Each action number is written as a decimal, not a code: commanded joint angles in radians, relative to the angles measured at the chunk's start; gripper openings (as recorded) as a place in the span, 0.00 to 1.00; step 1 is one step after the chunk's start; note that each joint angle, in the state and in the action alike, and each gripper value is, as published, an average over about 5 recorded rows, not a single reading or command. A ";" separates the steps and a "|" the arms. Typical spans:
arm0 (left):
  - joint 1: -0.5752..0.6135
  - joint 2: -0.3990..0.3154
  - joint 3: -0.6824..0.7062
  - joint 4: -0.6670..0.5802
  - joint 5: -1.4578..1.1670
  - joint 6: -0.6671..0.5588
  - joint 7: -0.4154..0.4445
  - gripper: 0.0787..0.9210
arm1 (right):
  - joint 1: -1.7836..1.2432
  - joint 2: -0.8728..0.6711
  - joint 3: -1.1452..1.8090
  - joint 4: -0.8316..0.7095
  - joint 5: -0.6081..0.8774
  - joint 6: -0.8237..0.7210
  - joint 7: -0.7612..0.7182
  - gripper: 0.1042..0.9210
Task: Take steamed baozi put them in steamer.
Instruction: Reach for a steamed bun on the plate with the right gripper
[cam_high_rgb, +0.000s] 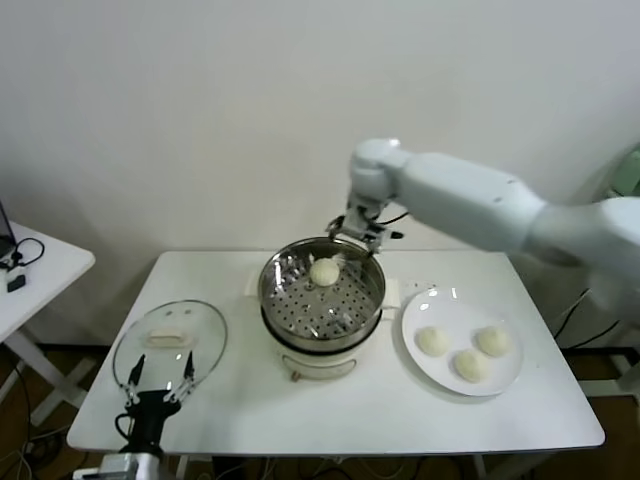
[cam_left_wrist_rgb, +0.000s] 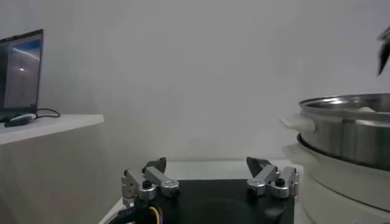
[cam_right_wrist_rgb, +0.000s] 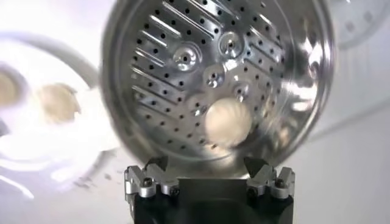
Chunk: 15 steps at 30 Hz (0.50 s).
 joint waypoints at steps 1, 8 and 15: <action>-0.004 0.005 0.009 -0.008 0.001 0.012 -0.004 0.88 | 0.035 -0.289 -0.079 0.030 0.417 -0.319 0.033 0.88; -0.009 0.006 0.012 -0.017 0.004 0.027 -0.003 0.88 | -0.176 -0.358 0.039 0.020 0.334 -0.348 0.040 0.88; -0.011 0.002 0.011 -0.015 0.008 0.031 -0.007 0.88 | -0.322 -0.358 0.095 0.047 0.277 -0.361 0.057 0.88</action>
